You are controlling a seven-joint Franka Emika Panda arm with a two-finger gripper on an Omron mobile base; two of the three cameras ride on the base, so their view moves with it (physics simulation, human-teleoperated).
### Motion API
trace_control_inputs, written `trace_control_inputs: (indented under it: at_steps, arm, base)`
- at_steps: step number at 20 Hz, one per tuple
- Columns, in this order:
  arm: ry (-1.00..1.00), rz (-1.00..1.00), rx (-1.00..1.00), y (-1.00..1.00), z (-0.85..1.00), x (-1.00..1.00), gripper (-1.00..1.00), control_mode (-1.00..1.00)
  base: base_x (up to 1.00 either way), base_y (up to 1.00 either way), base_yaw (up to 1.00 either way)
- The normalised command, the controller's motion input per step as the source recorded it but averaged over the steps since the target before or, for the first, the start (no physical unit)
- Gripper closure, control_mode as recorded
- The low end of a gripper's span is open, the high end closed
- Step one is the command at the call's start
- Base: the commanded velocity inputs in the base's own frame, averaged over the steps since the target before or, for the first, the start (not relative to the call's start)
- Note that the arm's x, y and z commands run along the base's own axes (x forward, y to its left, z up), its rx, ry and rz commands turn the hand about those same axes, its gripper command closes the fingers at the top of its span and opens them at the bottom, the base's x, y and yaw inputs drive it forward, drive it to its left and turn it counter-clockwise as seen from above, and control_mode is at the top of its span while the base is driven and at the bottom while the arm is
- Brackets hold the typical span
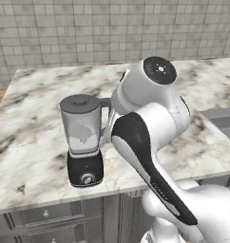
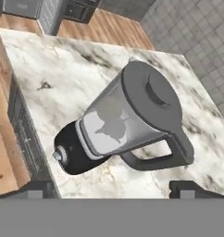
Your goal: Grab the garlic and lemon from the fridge, place them in the blender, close the lid, and turn on the blender to create a marinade.
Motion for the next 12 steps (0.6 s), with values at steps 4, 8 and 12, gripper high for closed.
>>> trace_control_inputs:
  at_steps: [4,8,12]
  arm:
    - [-0.16,-0.63,0.13,0.04,-0.24,-1.0,-1.0,-1.0]
    - [-0.18,-0.52,0.11,0.0,-0.49,-0.61,-1.0,-1.0]
    - [-0.22,-0.41,0.06,-0.05,-0.74,-0.1,-1.0,-1.0]
  base:
    - [0.0,0.0,0.0]
    - [0.0,0.0,0.0]
    - [0.0,0.0,0.0]
